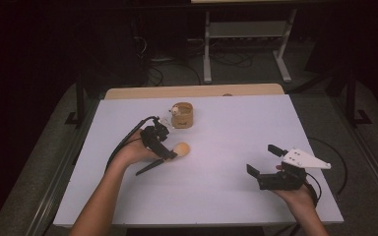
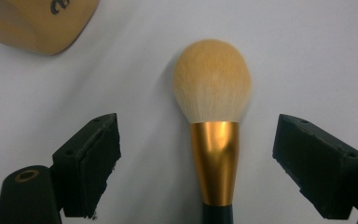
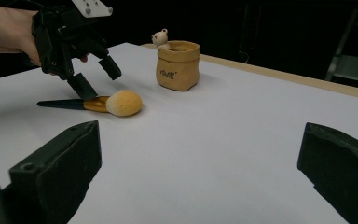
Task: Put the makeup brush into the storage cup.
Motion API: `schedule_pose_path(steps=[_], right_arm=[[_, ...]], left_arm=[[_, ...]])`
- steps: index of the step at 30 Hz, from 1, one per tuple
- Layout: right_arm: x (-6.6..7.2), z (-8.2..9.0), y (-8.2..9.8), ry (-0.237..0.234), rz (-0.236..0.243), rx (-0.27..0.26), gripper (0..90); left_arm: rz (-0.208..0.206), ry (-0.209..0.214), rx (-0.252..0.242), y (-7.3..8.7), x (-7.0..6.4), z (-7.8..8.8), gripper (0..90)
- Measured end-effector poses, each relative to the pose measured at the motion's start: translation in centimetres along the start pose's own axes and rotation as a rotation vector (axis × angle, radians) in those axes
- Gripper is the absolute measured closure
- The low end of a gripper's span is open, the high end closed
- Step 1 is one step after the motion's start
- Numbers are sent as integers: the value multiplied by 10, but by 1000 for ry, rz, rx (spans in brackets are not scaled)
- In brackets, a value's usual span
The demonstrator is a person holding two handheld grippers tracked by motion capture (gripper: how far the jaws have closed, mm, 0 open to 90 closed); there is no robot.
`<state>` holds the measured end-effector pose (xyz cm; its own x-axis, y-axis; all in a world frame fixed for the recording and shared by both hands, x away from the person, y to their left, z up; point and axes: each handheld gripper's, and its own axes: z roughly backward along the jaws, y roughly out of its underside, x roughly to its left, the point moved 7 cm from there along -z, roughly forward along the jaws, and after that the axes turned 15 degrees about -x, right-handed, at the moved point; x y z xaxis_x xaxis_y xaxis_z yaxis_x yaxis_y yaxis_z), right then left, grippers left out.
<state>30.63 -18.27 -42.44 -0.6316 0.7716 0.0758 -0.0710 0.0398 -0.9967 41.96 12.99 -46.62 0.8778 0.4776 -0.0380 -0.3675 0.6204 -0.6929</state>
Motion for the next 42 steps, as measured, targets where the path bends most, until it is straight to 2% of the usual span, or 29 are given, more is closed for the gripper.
schedule_pose_path(steps=[10,21,26,42], right_arm=[[1,0,1,-2,-7,5,0],[2,0,1,-3,-4,6,0],[1,0,1,-3,-4,4,0],[1,0,1,-2,1,7,0]], left_arm=[[-11,4,36,3,-2,-6,163],[6,-4,62,6,-6,-10,233],[1,-8,96,7,-6,-10,265],[-2,-8,138,10,-8,-13,382]])
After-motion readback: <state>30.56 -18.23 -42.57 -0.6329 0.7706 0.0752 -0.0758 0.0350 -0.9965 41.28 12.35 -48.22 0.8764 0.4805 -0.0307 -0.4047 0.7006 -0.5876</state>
